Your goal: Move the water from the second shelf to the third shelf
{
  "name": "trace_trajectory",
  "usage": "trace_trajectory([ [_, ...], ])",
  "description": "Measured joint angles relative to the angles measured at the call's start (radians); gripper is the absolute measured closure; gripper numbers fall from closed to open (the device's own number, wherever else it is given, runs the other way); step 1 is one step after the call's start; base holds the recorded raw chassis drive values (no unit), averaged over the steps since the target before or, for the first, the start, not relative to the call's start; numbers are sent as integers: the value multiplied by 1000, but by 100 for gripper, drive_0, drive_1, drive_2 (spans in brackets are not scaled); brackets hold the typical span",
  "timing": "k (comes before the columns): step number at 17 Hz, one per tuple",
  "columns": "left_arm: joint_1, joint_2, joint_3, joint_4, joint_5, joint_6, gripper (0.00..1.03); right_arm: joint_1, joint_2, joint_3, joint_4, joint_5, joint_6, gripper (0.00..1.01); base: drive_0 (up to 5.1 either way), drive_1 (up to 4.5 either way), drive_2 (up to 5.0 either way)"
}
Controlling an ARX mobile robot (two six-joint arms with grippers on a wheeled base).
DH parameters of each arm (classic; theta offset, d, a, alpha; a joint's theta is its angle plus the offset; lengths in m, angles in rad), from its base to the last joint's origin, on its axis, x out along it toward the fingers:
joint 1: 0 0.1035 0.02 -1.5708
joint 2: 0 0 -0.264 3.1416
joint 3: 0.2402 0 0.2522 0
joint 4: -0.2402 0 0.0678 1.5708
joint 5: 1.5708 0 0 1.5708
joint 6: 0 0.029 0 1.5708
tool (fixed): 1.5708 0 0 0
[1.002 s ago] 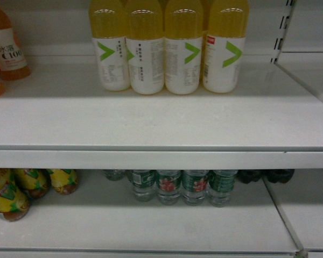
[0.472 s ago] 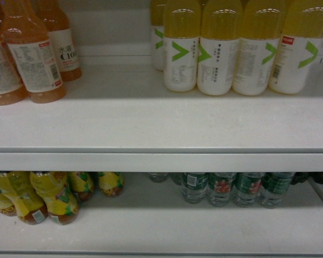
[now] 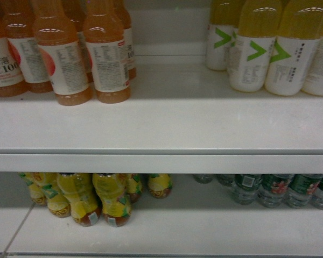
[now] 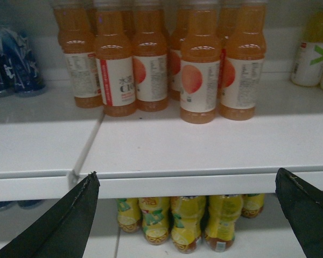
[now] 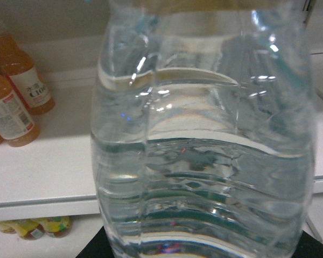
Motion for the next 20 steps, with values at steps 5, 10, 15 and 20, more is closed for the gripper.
trace_trajectory([
  [5,0,0,0,1,0,0,5,0,0,0,-1,0,0,60,0,0,0],
  [10,0,0,0,2,0,0,5,1,-1,0,0,-1,0,60,0,0,0],
  [15,0,0,0,0,0,0,5,0,-2,0,-1,0,0,60,0,0,0],
  [20,0,0,0,1,0,0,5,0,0,0,0,0,0,60,0,0,0],
])
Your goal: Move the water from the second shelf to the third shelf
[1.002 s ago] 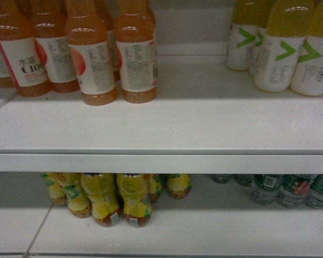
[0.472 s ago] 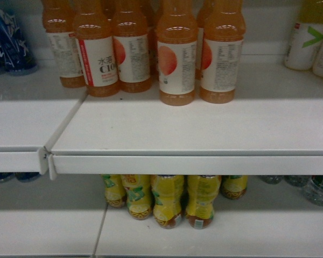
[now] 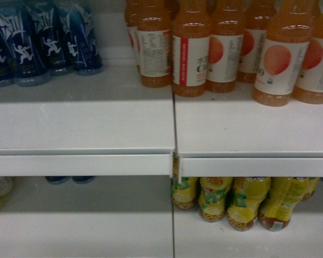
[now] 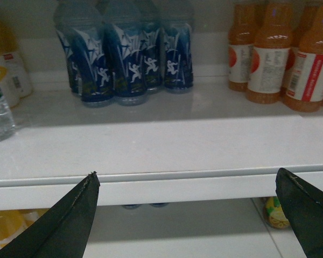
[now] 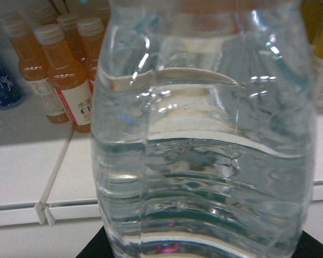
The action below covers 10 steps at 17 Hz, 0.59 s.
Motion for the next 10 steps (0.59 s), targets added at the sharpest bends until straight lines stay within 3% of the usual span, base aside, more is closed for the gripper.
trace_trajectory([
  [10,0,0,0,0,-1,0,5,0,-1,0,0,0,0,60,0,0,0],
])
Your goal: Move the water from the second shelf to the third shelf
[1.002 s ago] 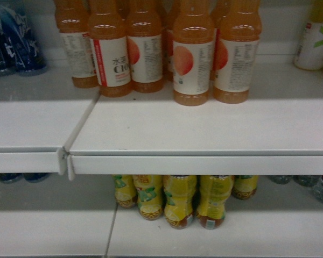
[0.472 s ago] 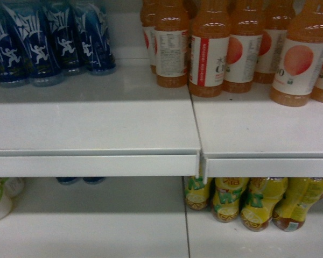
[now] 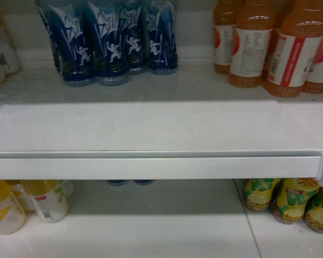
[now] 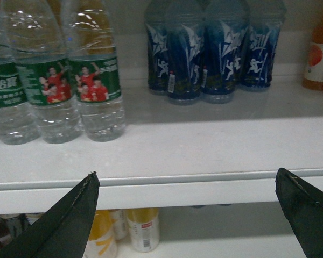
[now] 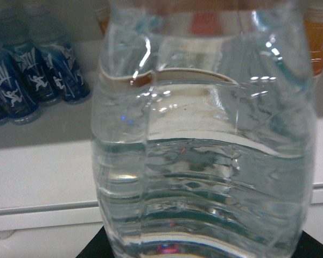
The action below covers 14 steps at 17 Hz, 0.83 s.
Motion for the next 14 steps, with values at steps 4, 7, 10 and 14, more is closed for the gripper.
trace_trajectory([
  [4,0,0,0,0,0,0,5,1,1,0,-2,0,0,60,0,0,0],
  [7,0,0,0,0,0,0,5,1,1,0,-1,-1,0,60,0,0,0],
  [10,0,0,0,0,0,0,5,1,1,0,-3,0,0,60,-167,79,79],
  [14,0,0,0,-1,0,0,5,0,0,0,0,0,0,60,-496,240,240],
])
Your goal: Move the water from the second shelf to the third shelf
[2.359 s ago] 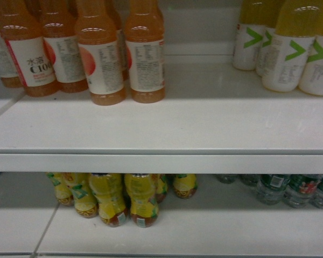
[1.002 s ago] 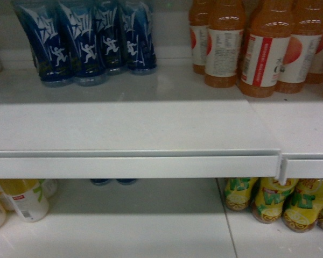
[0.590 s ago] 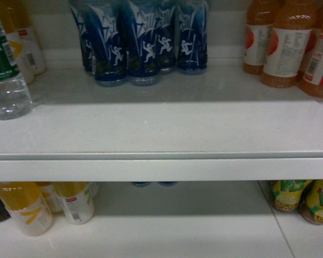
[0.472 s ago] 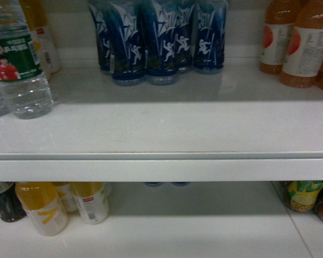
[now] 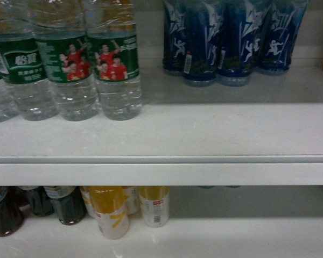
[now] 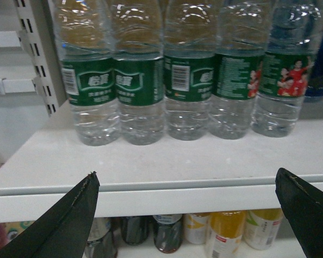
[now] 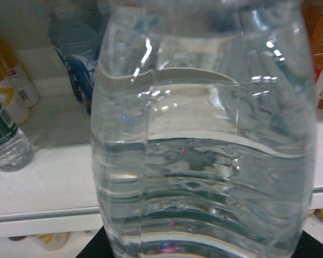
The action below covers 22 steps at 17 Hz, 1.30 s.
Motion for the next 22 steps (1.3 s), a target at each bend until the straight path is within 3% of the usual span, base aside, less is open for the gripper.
trace_trajectory([
  [22,0,0,0,0,0,0,5,0,1,0,0,-2,0,60,-489,248,248],
])
